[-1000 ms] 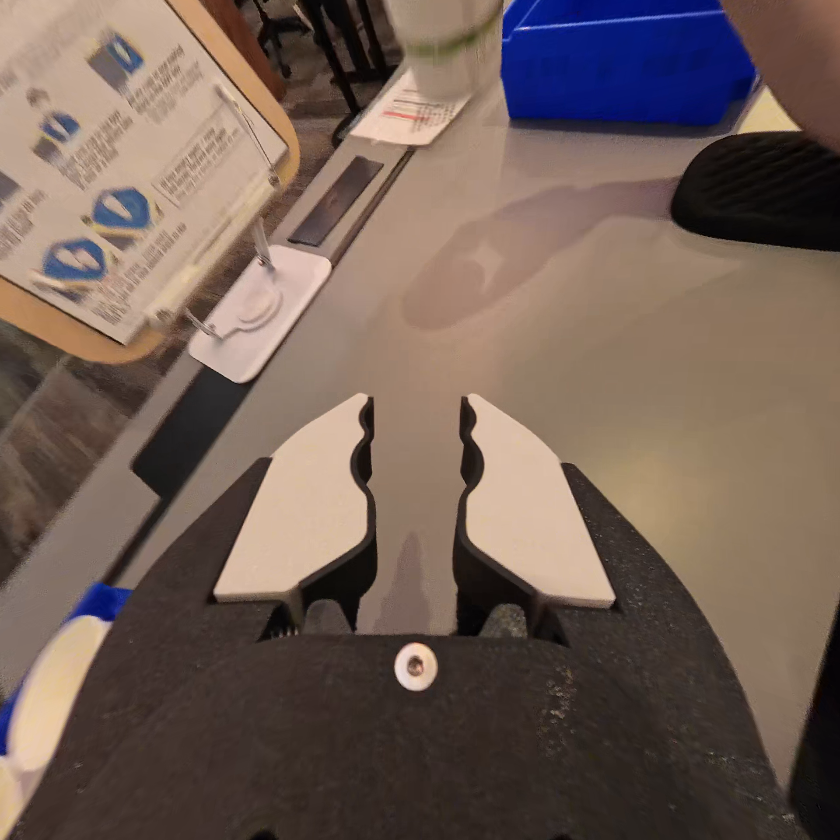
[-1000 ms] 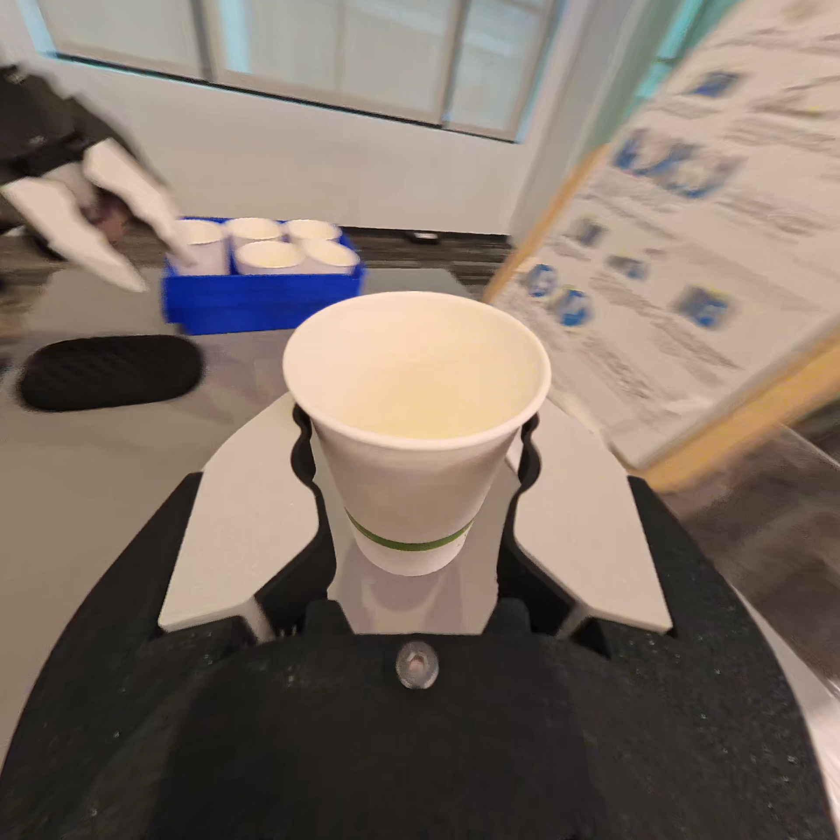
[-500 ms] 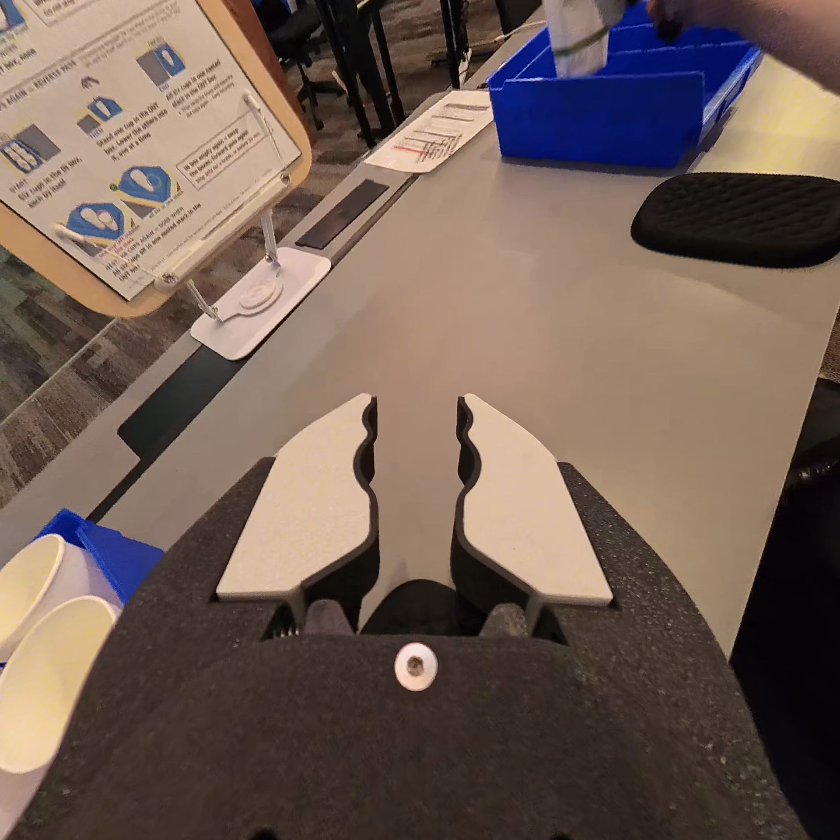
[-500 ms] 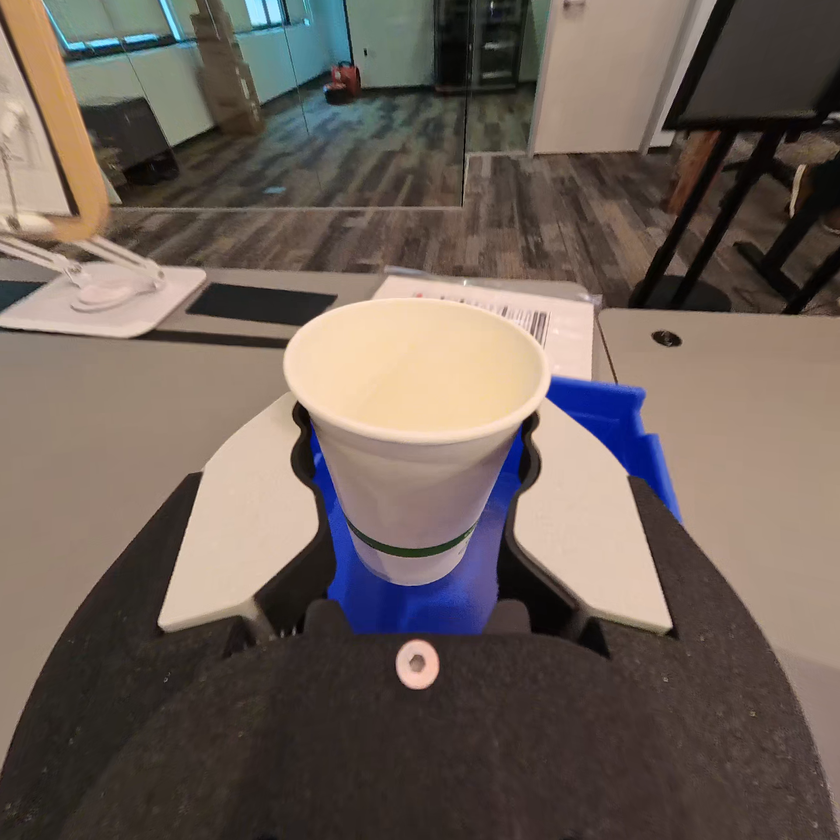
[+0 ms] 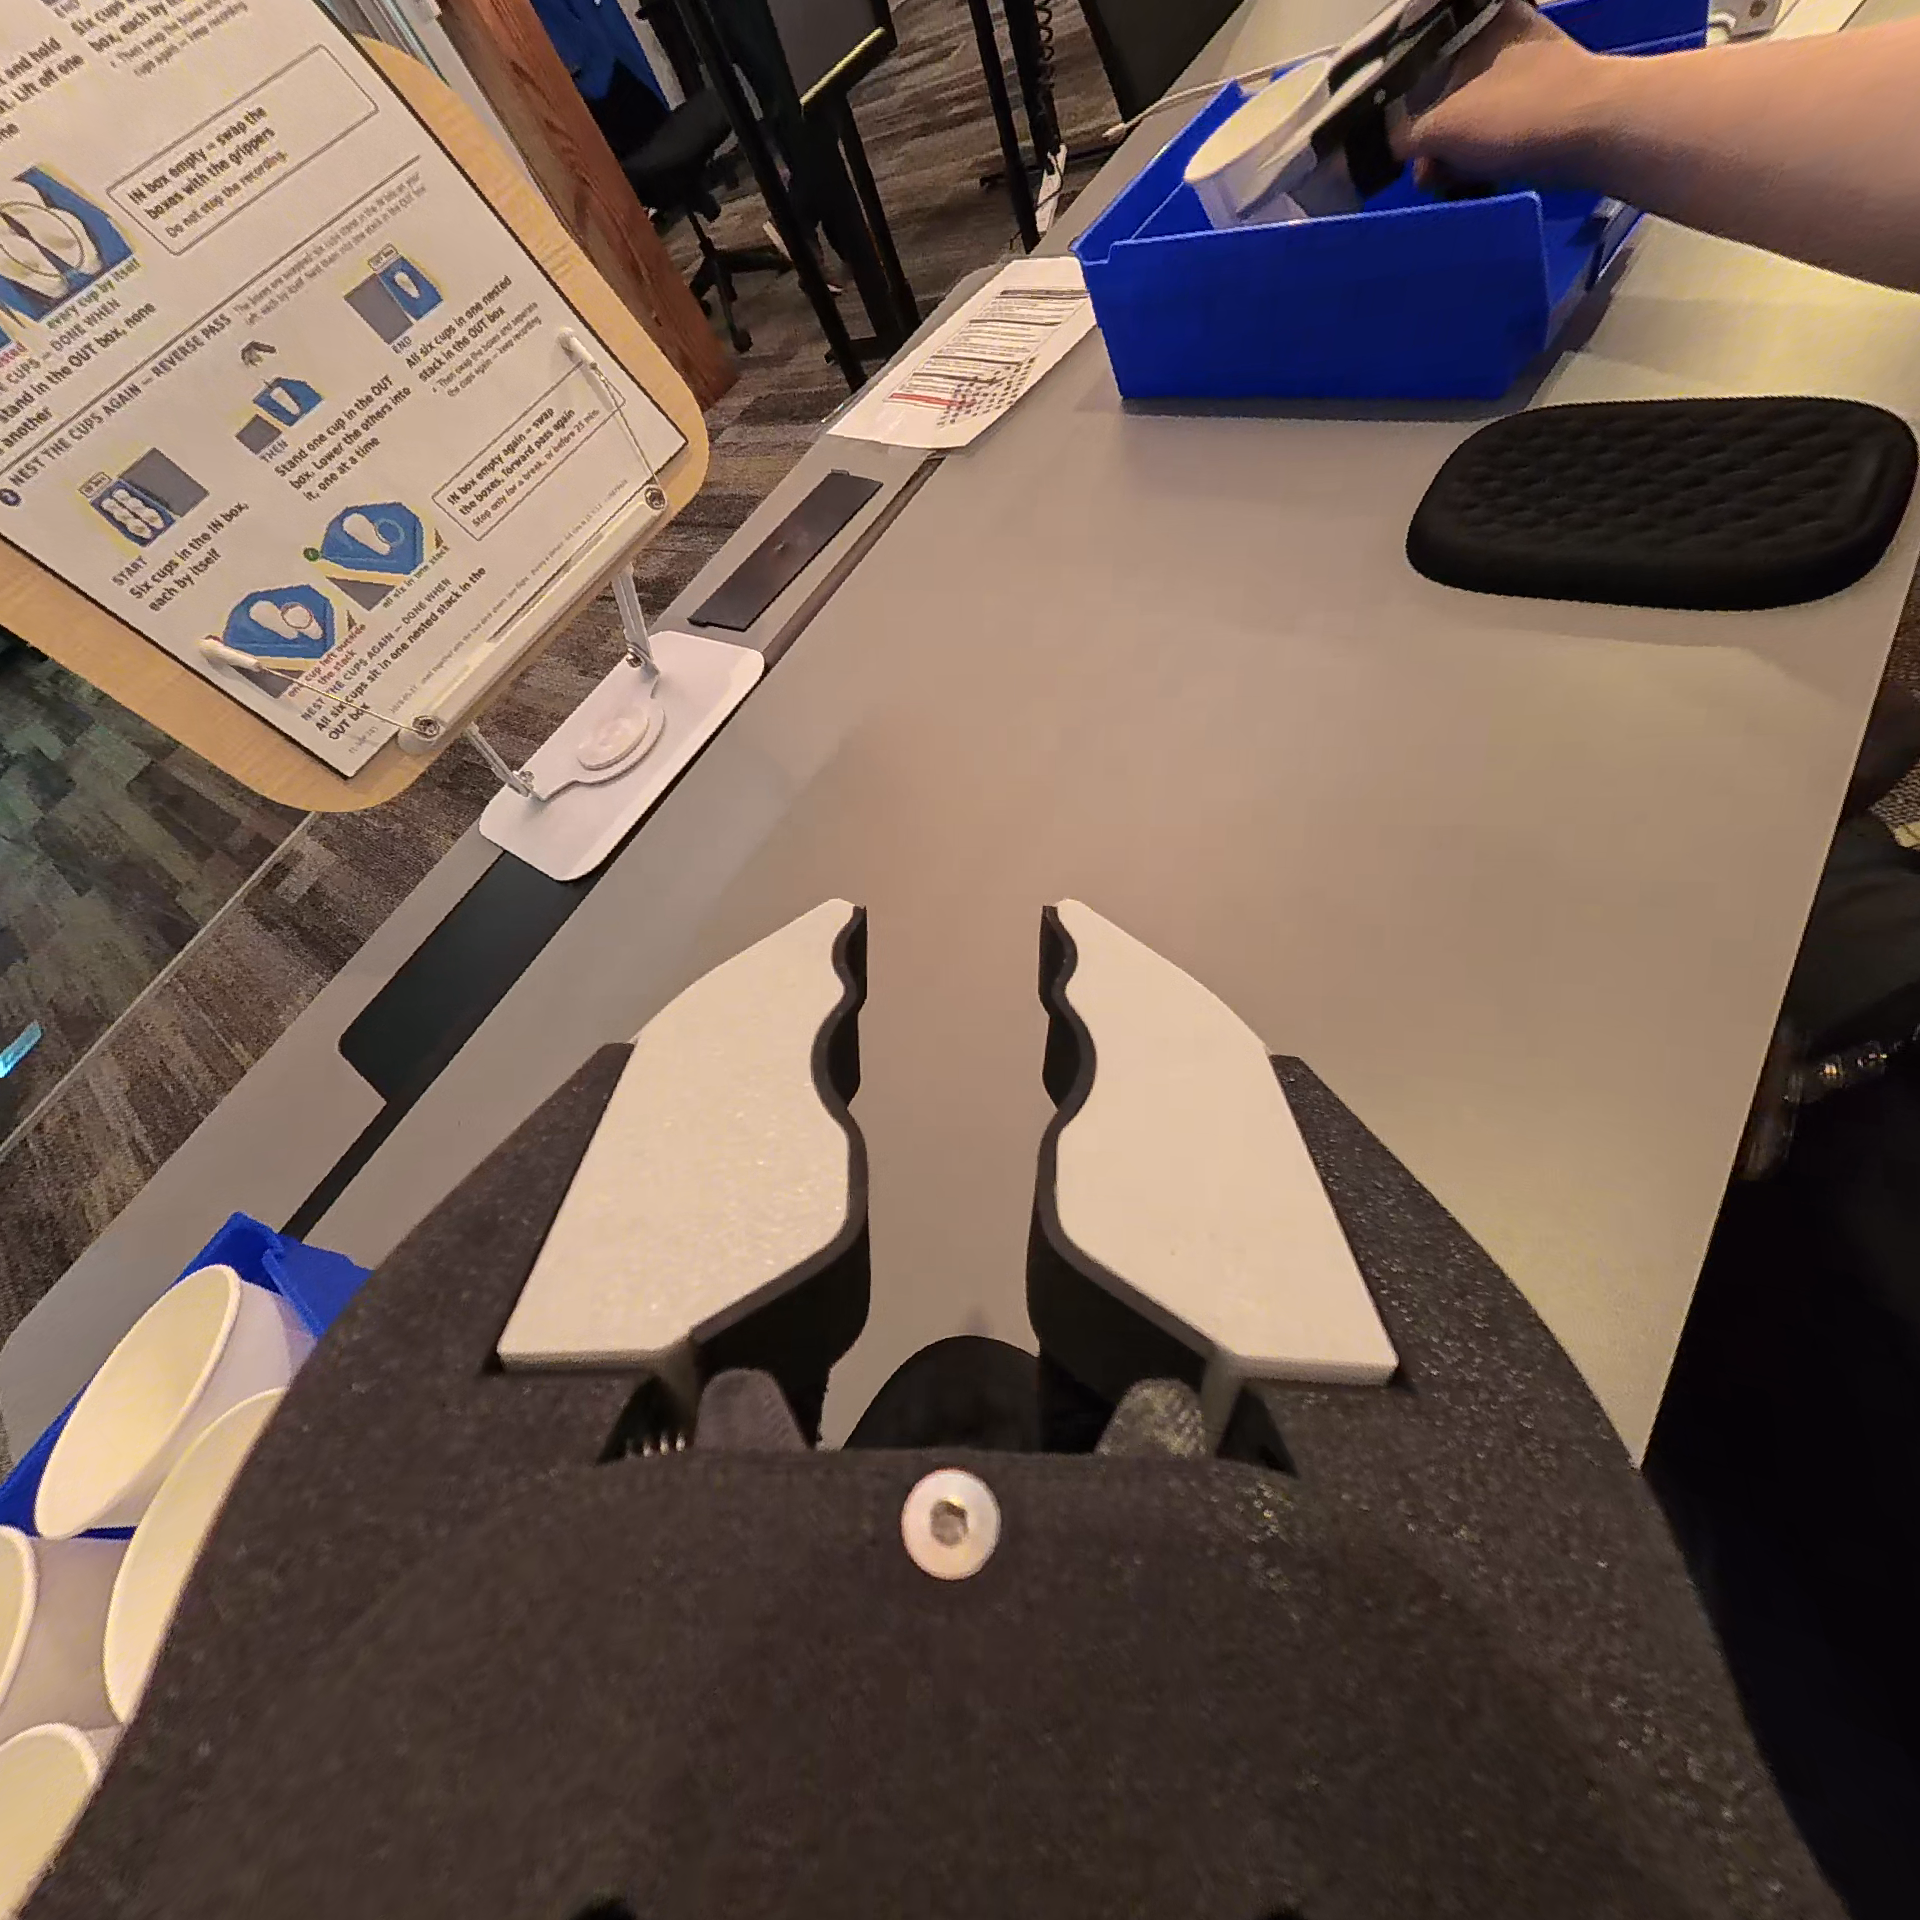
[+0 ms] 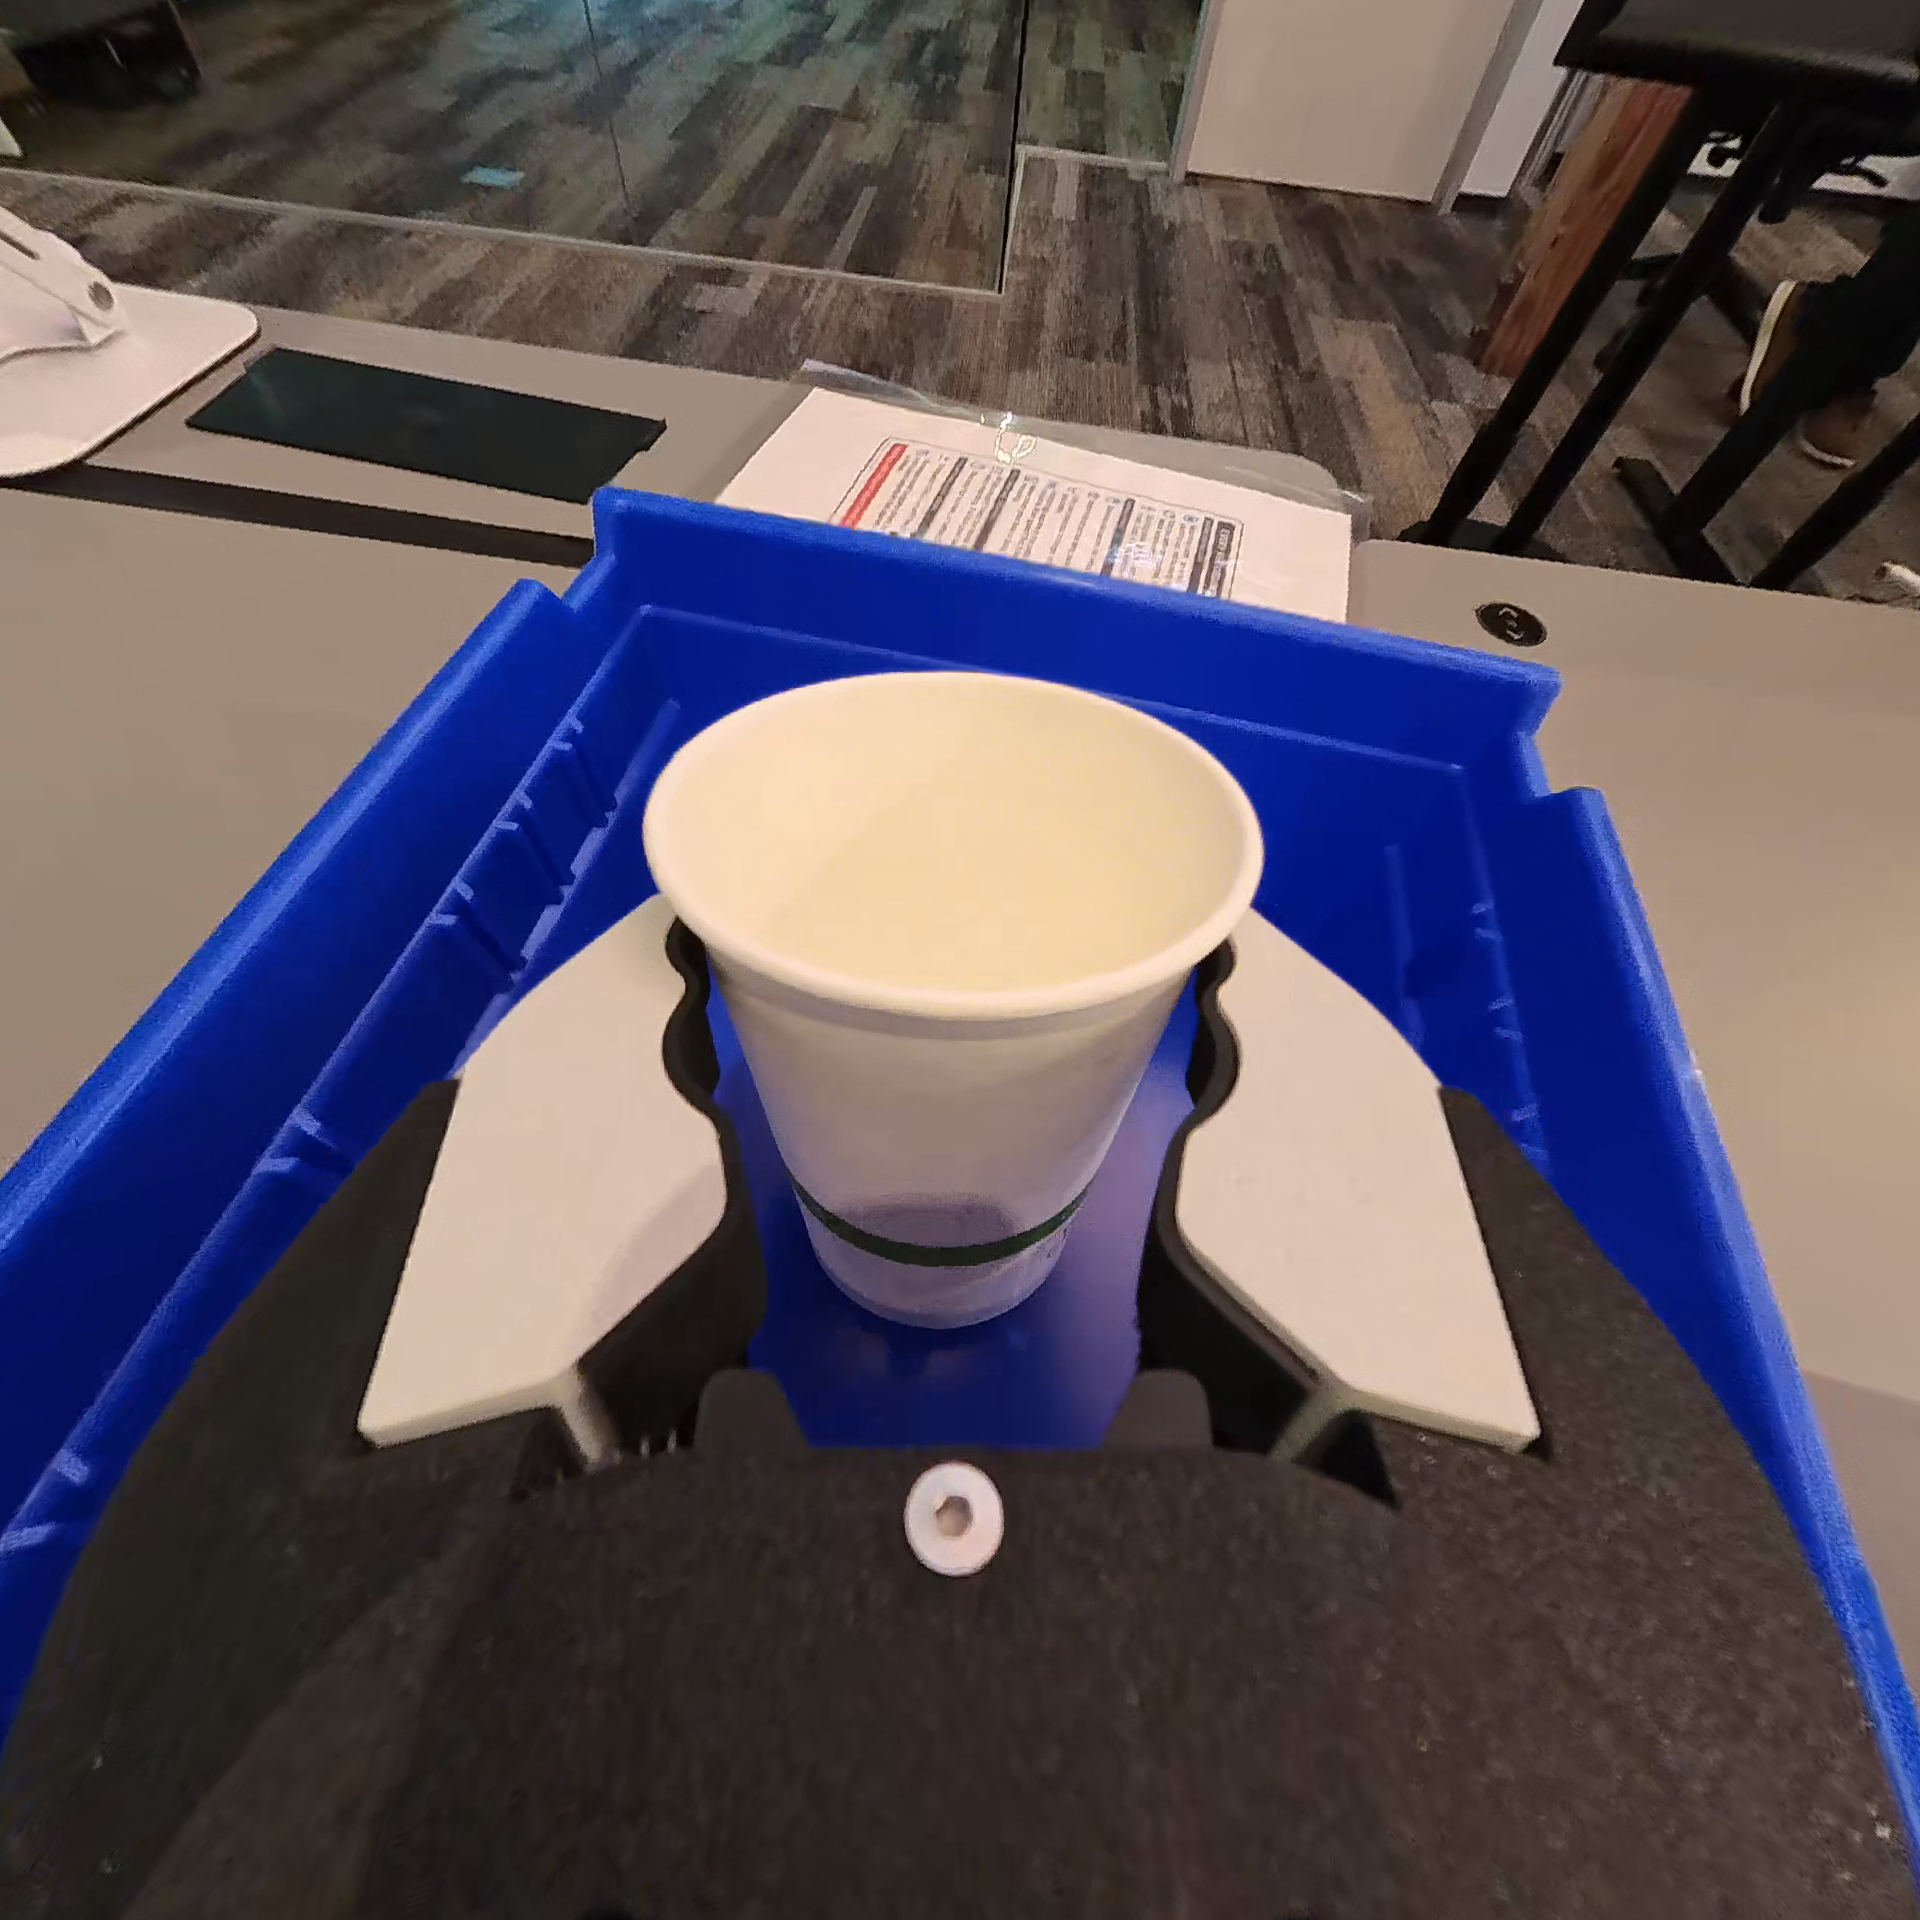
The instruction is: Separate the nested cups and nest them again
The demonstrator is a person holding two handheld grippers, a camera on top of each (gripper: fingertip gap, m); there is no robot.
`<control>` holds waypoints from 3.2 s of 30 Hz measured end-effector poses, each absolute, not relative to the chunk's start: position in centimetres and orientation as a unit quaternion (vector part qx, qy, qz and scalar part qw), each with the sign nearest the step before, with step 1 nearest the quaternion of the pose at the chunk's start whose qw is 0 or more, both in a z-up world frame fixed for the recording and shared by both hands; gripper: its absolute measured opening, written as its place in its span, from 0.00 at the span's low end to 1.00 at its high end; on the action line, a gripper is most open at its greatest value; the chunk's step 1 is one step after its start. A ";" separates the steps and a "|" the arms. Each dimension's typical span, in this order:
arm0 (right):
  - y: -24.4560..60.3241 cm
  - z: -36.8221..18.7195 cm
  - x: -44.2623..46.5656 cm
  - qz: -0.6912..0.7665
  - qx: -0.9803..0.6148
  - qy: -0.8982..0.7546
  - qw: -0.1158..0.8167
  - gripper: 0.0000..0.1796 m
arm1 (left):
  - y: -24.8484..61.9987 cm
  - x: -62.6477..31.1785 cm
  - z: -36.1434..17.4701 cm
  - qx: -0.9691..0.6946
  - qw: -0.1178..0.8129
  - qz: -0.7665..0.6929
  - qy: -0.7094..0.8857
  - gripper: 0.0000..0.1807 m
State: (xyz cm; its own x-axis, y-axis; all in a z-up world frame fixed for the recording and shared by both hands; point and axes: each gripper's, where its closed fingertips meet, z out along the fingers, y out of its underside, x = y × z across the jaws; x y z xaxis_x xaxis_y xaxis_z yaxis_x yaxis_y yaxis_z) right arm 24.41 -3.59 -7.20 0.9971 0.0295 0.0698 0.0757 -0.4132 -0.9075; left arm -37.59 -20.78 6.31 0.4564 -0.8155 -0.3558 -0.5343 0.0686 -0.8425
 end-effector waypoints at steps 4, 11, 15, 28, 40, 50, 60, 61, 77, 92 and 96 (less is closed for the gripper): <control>-4.2 -7.2 24.5 -0.015 -0.839 -0.025 0.544 0.50 | -20.7 -37.7 6.2 -0.672 0.529 -0.133 0.501 0.17; -5.7 -8.0 24.8 -0.009 -0.847 -0.012 0.531 0.50 | -20.7 -37.9 6.1 -0.669 0.532 -0.135 0.501 0.17; -6.3 -9.4 24.8 -0.022 -0.864 -0.024 0.502 0.50 | -20.5 -38.0 6.0 -0.669 0.533 -0.140 0.498 0.17; -8.7 -7.2 25.0 -0.098 -0.880 -0.033 0.463 0.61 | -19.5 -42.5 5.3 -0.705 0.524 -0.101 0.467 0.20; -10.8 7.9 18.8 -0.114 -0.794 -0.094 0.590 0.60 | -15.8 -56.6 5.4 -0.773 0.481 0.063 0.409 0.20; -11.9 16.3 -6.5 0.194 -0.654 -0.370 0.631 0.57 | -11.6 -61.9 -0.9 -0.841 0.319 0.079 0.430 0.20; -9.5 14.1 -10.2 0.201 -0.660 -0.407 0.599 0.56 | -12.9 -66.3 -4.3 -0.889 0.215 0.171 0.367 0.22; -9.2 13.8 -10.0 0.197 -0.665 -0.404 0.596 0.56 | -12.9 -66.6 -4.8 -0.892 0.206 0.172 0.363 0.22; -7.9 12.6 -6.2 0.216 -0.691 -0.359 0.589 0.54 | -13.0 -67.5 -7.0 -0.917 0.152 0.127 0.346 0.00; -6.7 11.2 -5.9 0.225 -0.702 -0.354 0.575 0.52 | -14.6 -62.5 2.3 -0.872 0.230 0.134 0.412 0.00; -7.3 10.9 -8.4 0.233 -0.689 -0.391 0.564 0.51 | -14.1 -55.3 6.1 -0.818 0.290 0.102 0.487 0.00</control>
